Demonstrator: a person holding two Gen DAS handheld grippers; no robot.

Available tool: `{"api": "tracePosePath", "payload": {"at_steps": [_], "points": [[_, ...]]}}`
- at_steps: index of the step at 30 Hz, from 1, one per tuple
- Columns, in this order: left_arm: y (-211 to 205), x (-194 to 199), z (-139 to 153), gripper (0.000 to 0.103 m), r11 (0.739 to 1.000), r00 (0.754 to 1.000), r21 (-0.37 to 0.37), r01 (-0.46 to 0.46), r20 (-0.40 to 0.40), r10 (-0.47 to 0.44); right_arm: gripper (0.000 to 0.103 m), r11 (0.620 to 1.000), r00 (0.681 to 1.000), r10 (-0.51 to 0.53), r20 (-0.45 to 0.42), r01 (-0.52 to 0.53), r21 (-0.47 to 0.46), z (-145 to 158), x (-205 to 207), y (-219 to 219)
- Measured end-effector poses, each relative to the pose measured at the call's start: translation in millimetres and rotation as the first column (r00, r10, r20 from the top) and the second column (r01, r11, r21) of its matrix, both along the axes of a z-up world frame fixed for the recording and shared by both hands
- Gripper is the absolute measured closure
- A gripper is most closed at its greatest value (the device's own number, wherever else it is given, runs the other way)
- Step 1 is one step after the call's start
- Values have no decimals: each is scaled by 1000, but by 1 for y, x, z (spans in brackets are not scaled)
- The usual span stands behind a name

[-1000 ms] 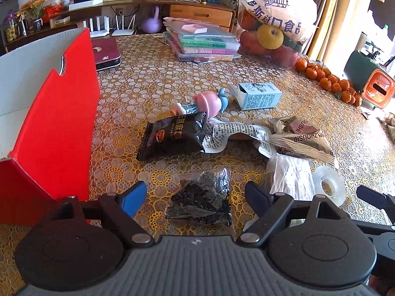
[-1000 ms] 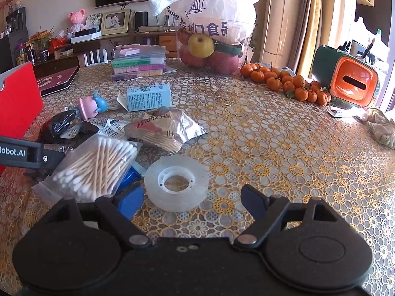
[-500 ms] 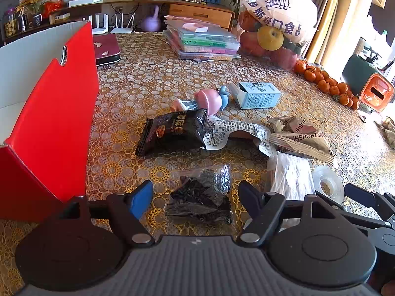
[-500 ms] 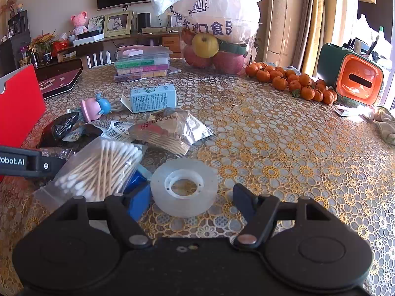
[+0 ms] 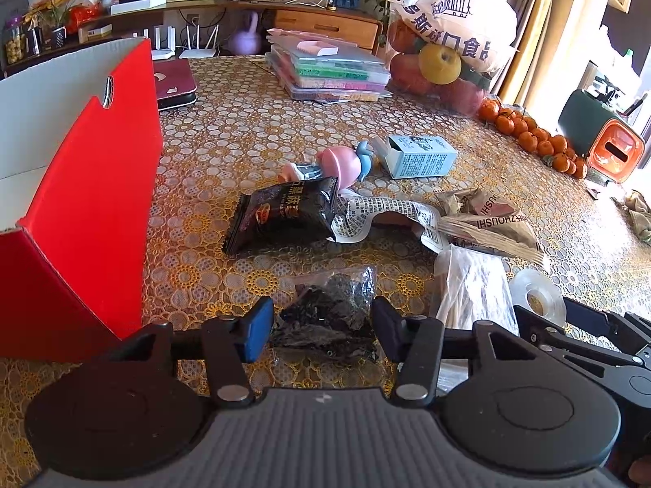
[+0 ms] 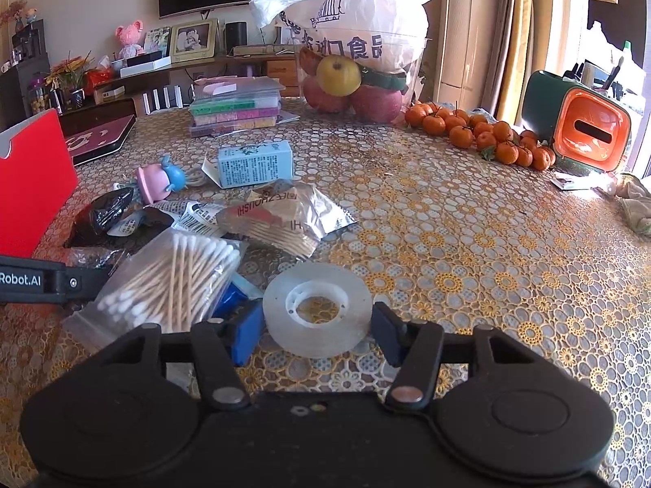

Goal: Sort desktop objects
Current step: 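Close the left gripper on the dark food bag while the right gripper grasps the clear tape roll, then carry the dark bag and tape roll over the red box with both grippers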

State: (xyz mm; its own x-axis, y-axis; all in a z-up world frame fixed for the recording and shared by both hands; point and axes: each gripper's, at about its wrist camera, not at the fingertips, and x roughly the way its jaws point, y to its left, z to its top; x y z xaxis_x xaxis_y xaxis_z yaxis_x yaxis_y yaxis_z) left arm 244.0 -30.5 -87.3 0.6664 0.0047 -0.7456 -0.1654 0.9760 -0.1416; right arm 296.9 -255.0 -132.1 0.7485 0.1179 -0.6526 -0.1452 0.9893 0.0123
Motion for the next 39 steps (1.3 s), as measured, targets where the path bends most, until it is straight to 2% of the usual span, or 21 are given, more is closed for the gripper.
{"api": "tracePosePath", "payload": {"at_steps": [5,20,39], "points": [[-1,-1,1,59,1000,1000,-8,5,-6,-5,45,1000,1000,-8,0,8,0,3,-3,-3],[-8,-25,26,60,1000,999,-5,27,20,-27,45,1000,1000,-14,25,14,0,30,-30,-5],[7,-80,87,60,1000,994,-7,17,112,-16,45,995,993,89,78,-92,38,92,-74,16]]}}
